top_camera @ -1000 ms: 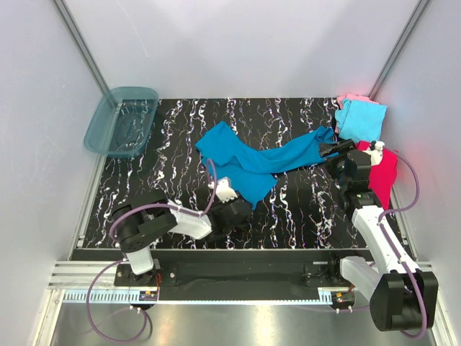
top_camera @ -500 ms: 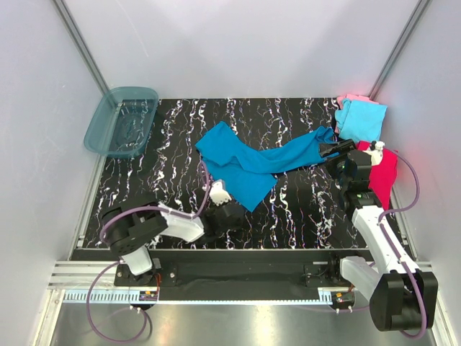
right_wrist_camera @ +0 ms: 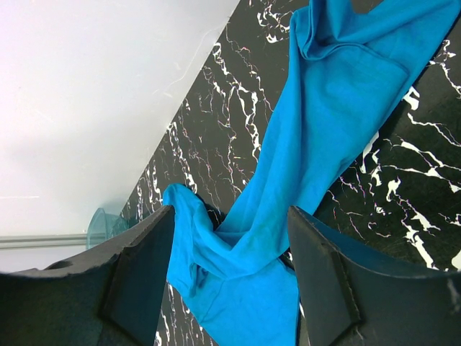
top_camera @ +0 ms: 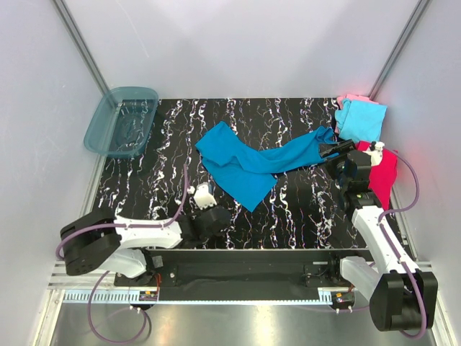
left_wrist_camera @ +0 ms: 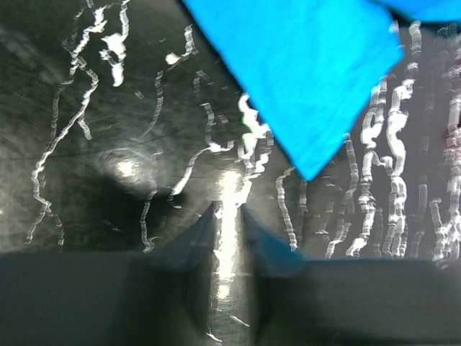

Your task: Fold and stack the t-shirts

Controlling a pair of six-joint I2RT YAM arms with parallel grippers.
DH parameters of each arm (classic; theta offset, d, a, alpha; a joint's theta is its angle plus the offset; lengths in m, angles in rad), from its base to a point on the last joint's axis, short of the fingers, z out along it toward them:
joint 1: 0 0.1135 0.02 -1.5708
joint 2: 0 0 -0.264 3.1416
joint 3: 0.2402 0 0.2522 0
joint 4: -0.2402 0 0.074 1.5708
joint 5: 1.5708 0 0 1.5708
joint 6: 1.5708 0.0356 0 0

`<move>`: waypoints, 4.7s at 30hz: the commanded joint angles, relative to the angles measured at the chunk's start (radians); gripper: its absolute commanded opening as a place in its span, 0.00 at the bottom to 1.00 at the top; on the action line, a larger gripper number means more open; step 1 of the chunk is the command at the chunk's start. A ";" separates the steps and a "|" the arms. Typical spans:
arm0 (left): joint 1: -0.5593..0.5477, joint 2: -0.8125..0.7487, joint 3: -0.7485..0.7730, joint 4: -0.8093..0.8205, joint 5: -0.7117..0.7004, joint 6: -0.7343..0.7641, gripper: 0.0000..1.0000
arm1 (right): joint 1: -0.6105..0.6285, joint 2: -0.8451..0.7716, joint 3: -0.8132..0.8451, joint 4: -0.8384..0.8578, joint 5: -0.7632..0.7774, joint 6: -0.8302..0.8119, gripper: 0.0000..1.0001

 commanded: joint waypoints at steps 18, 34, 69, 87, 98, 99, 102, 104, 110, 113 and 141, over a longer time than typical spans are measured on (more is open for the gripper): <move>0.041 0.301 0.063 0.183 0.059 0.012 0.58 | -0.004 -0.011 0.006 0.035 -0.003 0.001 0.71; 0.103 0.539 0.131 0.360 0.182 0.047 0.24 | -0.007 -0.010 0.006 0.035 -0.002 -0.001 0.71; 0.088 -0.556 -0.139 -0.567 -0.052 -0.099 0.00 | -0.013 0.150 0.003 0.076 0.009 0.109 0.71; 0.099 -0.503 -0.165 -0.444 -0.049 -0.071 0.00 | 0.076 -0.060 -0.327 -0.022 -0.157 0.077 0.70; 0.099 -0.521 -0.161 -0.431 -0.049 -0.060 0.00 | 0.074 -0.021 -0.289 -0.057 -0.043 0.002 0.70; 0.099 -0.529 -0.162 -0.437 -0.051 -0.062 0.00 | 0.074 -0.010 -0.285 -0.056 -0.043 -0.001 0.71; 0.099 -0.546 -0.168 -0.450 -0.052 -0.066 0.00 | 0.072 0.042 -0.281 -0.022 -0.045 -0.004 0.71; 0.099 -0.547 -0.173 -0.454 -0.051 -0.070 0.00 | 0.072 0.090 -0.288 0.027 -0.065 0.007 0.70; 0.099 -0.543 -0.174 -0.456 -0.043 -0.076 0.00 | 0.072 0.188 -0.307 0.136 -0.099 0.031 0.67; 0.099 -0.543 -0.177 -0.457 -0.042 -0.076 0.00 | 0.072 0.188 -0.301 0.136 -0.097 0.034 0.67; 0.099 -0.524 -0.185 -0.418 -0.028 -0.068 0.00 | 0.072 0.190 -0.282 0.085 -0.108 -0.002 0.65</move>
